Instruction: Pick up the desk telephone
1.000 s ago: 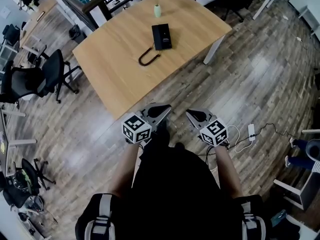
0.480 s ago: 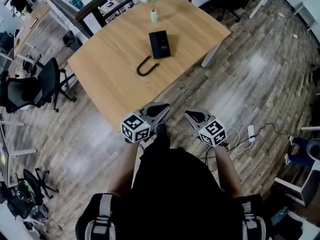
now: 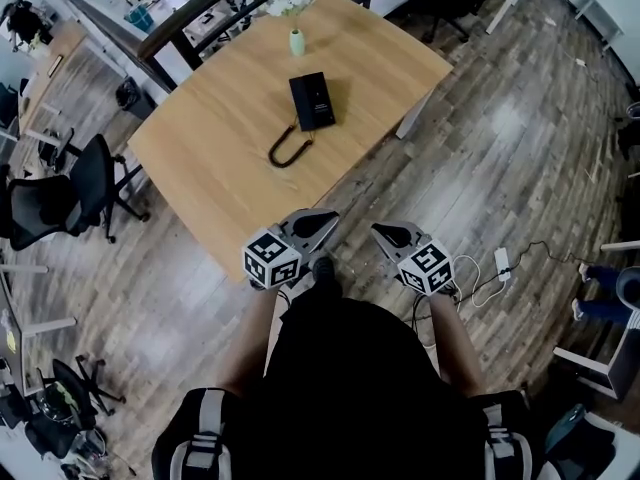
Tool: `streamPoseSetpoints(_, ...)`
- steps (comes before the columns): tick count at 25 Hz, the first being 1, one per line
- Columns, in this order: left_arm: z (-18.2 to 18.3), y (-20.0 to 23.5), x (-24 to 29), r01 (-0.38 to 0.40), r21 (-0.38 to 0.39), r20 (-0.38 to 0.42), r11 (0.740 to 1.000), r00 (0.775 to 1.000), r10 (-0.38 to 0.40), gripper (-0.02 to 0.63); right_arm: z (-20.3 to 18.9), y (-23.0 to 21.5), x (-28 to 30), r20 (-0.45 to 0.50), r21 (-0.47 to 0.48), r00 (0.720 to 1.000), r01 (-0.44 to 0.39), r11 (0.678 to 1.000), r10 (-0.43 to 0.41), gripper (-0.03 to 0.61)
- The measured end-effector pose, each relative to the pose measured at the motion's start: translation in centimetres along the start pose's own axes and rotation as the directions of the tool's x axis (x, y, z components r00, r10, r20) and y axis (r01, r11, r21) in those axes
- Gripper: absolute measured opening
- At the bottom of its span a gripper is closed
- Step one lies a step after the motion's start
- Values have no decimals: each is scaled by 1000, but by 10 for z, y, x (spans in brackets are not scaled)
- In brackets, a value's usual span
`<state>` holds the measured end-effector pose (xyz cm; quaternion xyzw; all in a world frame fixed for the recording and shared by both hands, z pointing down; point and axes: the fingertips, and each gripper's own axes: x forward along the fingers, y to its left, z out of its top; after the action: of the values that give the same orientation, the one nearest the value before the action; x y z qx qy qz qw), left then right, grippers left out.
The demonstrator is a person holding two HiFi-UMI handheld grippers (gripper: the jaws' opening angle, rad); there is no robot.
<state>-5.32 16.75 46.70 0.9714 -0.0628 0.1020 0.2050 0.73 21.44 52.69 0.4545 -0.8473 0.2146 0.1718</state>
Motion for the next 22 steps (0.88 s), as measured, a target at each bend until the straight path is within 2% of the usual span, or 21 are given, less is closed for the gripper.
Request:
streamPoseSetpoints(12,16,44,-11,14,8,8,1000,1000,-14,21,21,-11,38,8,35,1000,14,999,-14,24)
streamPoseSetpoints(22,25,91,-30,-28,-10,24,1000,999,28,21,43,-14,72,21,40,1000,1,999,-2,25)
